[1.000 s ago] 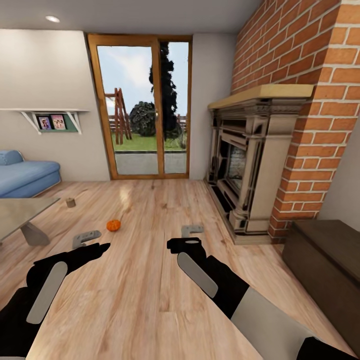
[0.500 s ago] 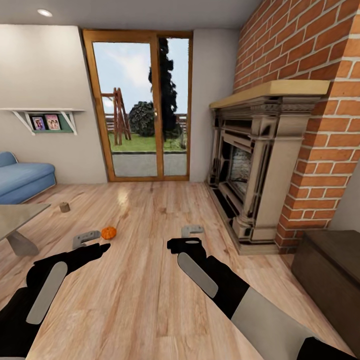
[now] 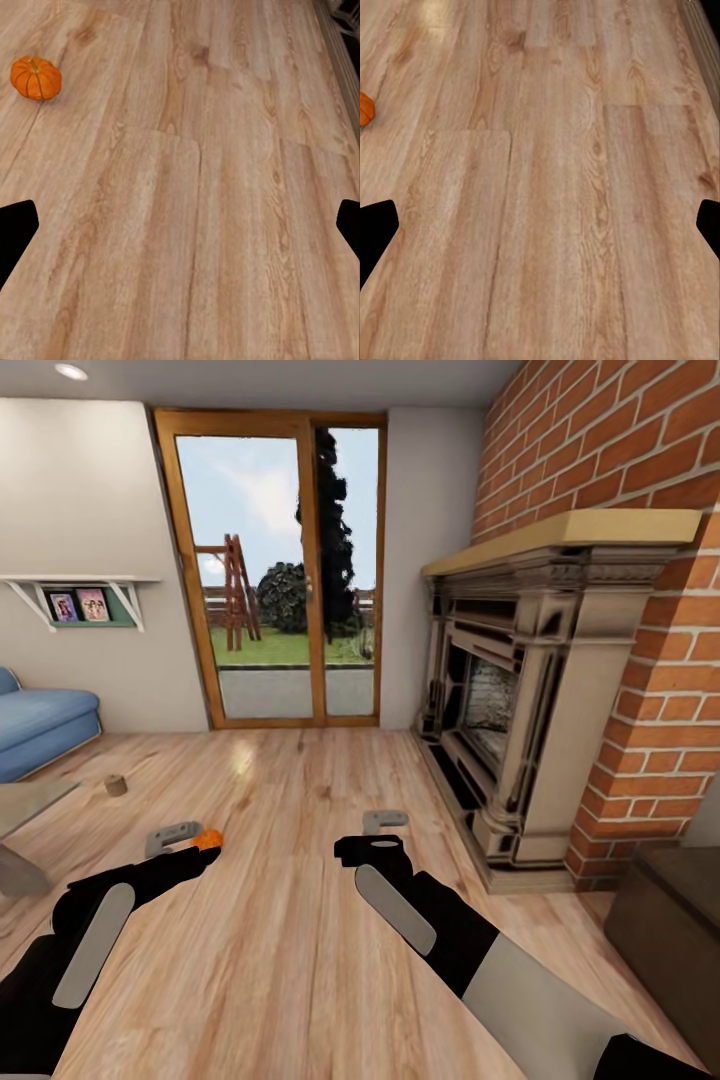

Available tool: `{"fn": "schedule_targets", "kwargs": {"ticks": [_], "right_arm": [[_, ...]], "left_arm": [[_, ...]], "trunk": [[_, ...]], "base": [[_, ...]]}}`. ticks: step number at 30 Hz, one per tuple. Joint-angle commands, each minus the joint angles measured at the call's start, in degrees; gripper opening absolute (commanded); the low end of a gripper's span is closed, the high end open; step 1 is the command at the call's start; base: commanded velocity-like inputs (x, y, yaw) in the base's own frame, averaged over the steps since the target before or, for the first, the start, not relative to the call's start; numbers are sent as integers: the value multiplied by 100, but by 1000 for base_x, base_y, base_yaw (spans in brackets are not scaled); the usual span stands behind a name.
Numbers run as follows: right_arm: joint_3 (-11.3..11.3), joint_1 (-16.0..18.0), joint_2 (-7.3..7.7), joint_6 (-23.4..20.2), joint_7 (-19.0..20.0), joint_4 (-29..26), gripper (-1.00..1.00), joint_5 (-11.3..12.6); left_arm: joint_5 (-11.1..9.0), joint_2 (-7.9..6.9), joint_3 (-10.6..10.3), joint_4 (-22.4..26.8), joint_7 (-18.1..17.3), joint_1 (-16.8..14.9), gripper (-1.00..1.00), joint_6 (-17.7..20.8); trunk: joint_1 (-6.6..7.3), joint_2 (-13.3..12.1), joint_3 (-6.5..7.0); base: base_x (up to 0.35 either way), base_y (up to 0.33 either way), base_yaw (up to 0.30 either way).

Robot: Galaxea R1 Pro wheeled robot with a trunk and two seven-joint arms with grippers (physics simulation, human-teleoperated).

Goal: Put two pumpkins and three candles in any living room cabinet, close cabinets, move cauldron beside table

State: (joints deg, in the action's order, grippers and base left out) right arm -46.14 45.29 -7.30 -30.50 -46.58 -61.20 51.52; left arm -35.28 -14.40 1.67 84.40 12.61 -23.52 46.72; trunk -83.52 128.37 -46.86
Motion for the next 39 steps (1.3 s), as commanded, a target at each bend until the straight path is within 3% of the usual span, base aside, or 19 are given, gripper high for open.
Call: {"fn": "schedule_targets", "kwargs": {"ticks": [1,39], "right_arm": [[-10,9,1,-18,-44,-6,100,33],[-9,9,1,-18,-53,-1,100,42]], "left_arm": [[-63,-1,0,6,48,-5,100,21],[-59,-1,0,33,48,-12,100,31]], "trunk": [[-3,3,-7],[-3,3,-7]], "base": [[336,0,0],[336,0,0]]}}
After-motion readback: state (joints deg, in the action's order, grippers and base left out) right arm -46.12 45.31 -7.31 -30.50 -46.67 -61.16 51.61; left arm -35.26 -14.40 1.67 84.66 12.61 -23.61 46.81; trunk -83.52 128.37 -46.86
